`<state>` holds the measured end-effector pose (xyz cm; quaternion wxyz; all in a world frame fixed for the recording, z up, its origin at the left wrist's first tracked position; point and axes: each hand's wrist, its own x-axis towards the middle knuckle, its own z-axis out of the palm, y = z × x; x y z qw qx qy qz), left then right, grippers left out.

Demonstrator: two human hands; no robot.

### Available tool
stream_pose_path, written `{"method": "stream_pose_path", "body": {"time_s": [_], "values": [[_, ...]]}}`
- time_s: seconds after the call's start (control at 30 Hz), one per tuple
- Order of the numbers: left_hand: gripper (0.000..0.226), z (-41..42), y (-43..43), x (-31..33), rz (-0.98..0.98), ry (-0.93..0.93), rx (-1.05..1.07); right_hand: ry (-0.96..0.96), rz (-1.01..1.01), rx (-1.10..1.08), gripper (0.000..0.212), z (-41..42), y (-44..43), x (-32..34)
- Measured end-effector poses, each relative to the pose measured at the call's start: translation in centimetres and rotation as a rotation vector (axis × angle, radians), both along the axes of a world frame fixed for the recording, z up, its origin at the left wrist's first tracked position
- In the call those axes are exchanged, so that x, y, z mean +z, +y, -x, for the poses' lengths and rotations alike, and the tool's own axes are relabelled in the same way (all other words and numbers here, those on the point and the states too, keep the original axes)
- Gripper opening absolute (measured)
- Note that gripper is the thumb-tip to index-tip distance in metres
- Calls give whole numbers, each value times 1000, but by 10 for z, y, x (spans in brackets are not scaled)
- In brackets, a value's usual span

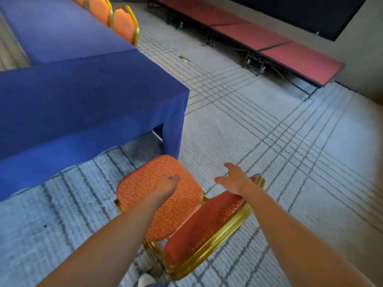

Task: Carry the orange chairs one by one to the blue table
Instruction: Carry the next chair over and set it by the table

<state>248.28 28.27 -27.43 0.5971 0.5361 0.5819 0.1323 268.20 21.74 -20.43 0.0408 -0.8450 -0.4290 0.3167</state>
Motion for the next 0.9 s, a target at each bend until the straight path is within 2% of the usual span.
{"method": "stream_pose_path", "body": {"time_s": [0.13, 0.27, 0.4, 0.5, 0.6, 0.7, 0.77, 0.83, 0.9], "values": [[20, -10, 0, -4, -12, 7, 49, 11, 74, 62, 80, -13, 11, -17], [36, -9, 3, -17, 37, 37, 151, 36, 150, 160, 80, -23, 29, -34], [53, -8, 2, -28, 91, 144, 233, 48, 206, 314, 76, -33, 56, -51], [67, -12, -2, -44, 158, 171, 380, 72, 283, 418, 71, -46, 74, -64], [41, -18, -19, -55, 244, 270, 473, 96, 354, 541, 57, -63, 84, -77], [41, -25, -42, -64, 331, 398, 463, 95, 405, 647, 60, -83, 92, -87], [45, -30, -58, -67, 389, 451, 447, 97, 438, 715, 48, -96, 95, -95], [49, -33, -73, -71, 432, 511, 428, 94, 489, 773, 23, -107, 95, -108], [54, -36, -82, -74, 466, 566, 410, 82, 544, 788, 22, -112, 95, -118]]}}
